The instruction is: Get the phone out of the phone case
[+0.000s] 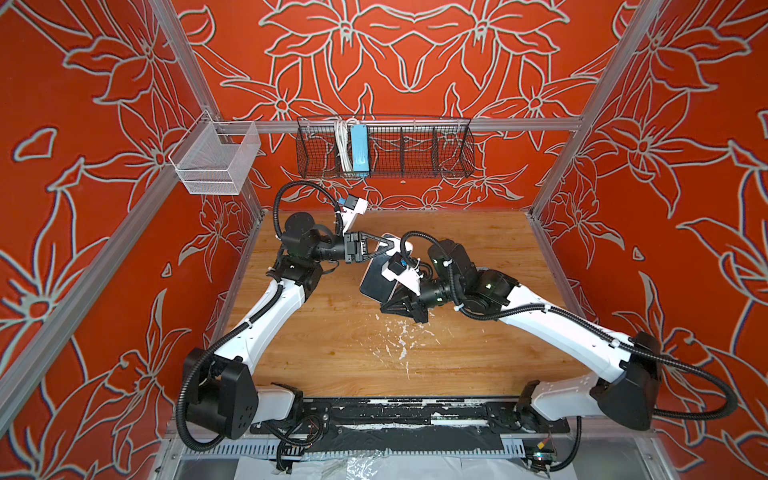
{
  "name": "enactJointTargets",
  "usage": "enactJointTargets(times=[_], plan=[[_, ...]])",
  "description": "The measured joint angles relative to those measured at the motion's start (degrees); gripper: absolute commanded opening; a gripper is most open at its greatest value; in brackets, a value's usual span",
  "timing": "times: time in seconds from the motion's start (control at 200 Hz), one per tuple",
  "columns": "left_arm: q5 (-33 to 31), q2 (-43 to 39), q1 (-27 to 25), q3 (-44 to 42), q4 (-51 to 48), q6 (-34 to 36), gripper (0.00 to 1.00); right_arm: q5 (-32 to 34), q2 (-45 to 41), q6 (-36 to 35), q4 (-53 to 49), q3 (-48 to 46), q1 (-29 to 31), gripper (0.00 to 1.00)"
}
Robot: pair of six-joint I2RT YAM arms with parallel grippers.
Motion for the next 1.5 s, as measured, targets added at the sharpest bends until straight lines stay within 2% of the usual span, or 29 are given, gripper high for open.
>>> enactJointTargets(times=[0.405,0.716,0.871,0.961,1.076,1.236,1.276,1.301,1.501], plan=[[-0.8,0.0,-2.2,0.6,0.1,-1.5,0.0,5.6,-1.8,-4.2,1.2,-2.1,1.0,0.12],[-2.8,0.0,-2.3,0.7,-1.4,-0.7,0.0,9.1,-6.1,-3.5,5.7,-6.7,1.0,0.13],[-3.5,0.0,0.0,0.7,-2.4,-0.9,0.0,10.1,-10.5,-0.7,9.7,-10.6,-0.8,0.15],[-4.7,0.0,1.7,0.7,-2.7,-1.3,0.0,9.7,-12.4,2.0,11.3,-12.3,-3.0,0.27],[-7.5,0.0,3.5,0.5,-3.1,-2.2,0.0,7.3,-13.7,6.5,14.9,-15.1,-6.9,0.61],[-15.2,-1.9,5.7,-2.9,-3.6,-4.7,0.0,2.3,-13.9,16.6,22.1,-20.3,-12.4,0.8],[-18.0,-3.0,6.0,-4.6,-3.8,-5.4,0.0,1.6,-13.8,19.0,23.4,-21.0,-13.1,0.87],[-20.1,-3.8,6.2,-5.9,-4.0,-5.9,0.0,1.2,-13.7,21.0,23.9,-21.3,-13.4,0.97],[-33.9,-10.9,6.5,-14.8,-4.7,-10.0,0.0,-1.1,-11.5,36.2,34.8,-22.9,-14.2,0.97]])
